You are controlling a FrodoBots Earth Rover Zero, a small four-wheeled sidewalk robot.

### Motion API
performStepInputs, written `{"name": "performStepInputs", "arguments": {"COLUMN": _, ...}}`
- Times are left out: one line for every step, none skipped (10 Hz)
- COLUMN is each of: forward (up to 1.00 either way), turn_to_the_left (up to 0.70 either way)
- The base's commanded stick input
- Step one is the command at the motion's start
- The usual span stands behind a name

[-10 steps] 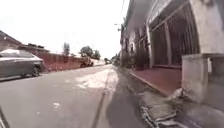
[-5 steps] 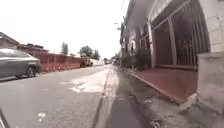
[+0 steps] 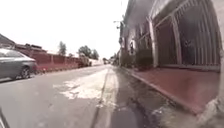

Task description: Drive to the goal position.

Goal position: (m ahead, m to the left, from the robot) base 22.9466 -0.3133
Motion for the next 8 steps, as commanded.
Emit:
{"name": "performStepInputs", "arguments": {"forward": 0.70, "turn_to_the_left": 0.01}}
{"name": "performStepInputs", "arguments": {"forward": 0.70, "turn_to_the_left": 0.02}}
{"name": "performStepInputs", "arguments": {"forward": 0.70, "turn_to_the_left": 0.03}}
{"name": "performStepInputs", "arguments": {"forward": 0.70, "turn_to_the_left": 0.04}}
{"name": "performStepInputs", "arguments": {"forward": 0.70, "turn_to_the_left": 0.19}}
{"name": "performStepInputs", "arguments": {"forward": 0.70, "turn_to_the_left": 0.36}}
{"name": "performStepInputs", "arguments": {"forward": 0.70, "turn_to_the_left": 0.24}}
{"name": "performStepInputs", "arguments": {"forward": 0.70, "turn_to_the_left": 0.01}}
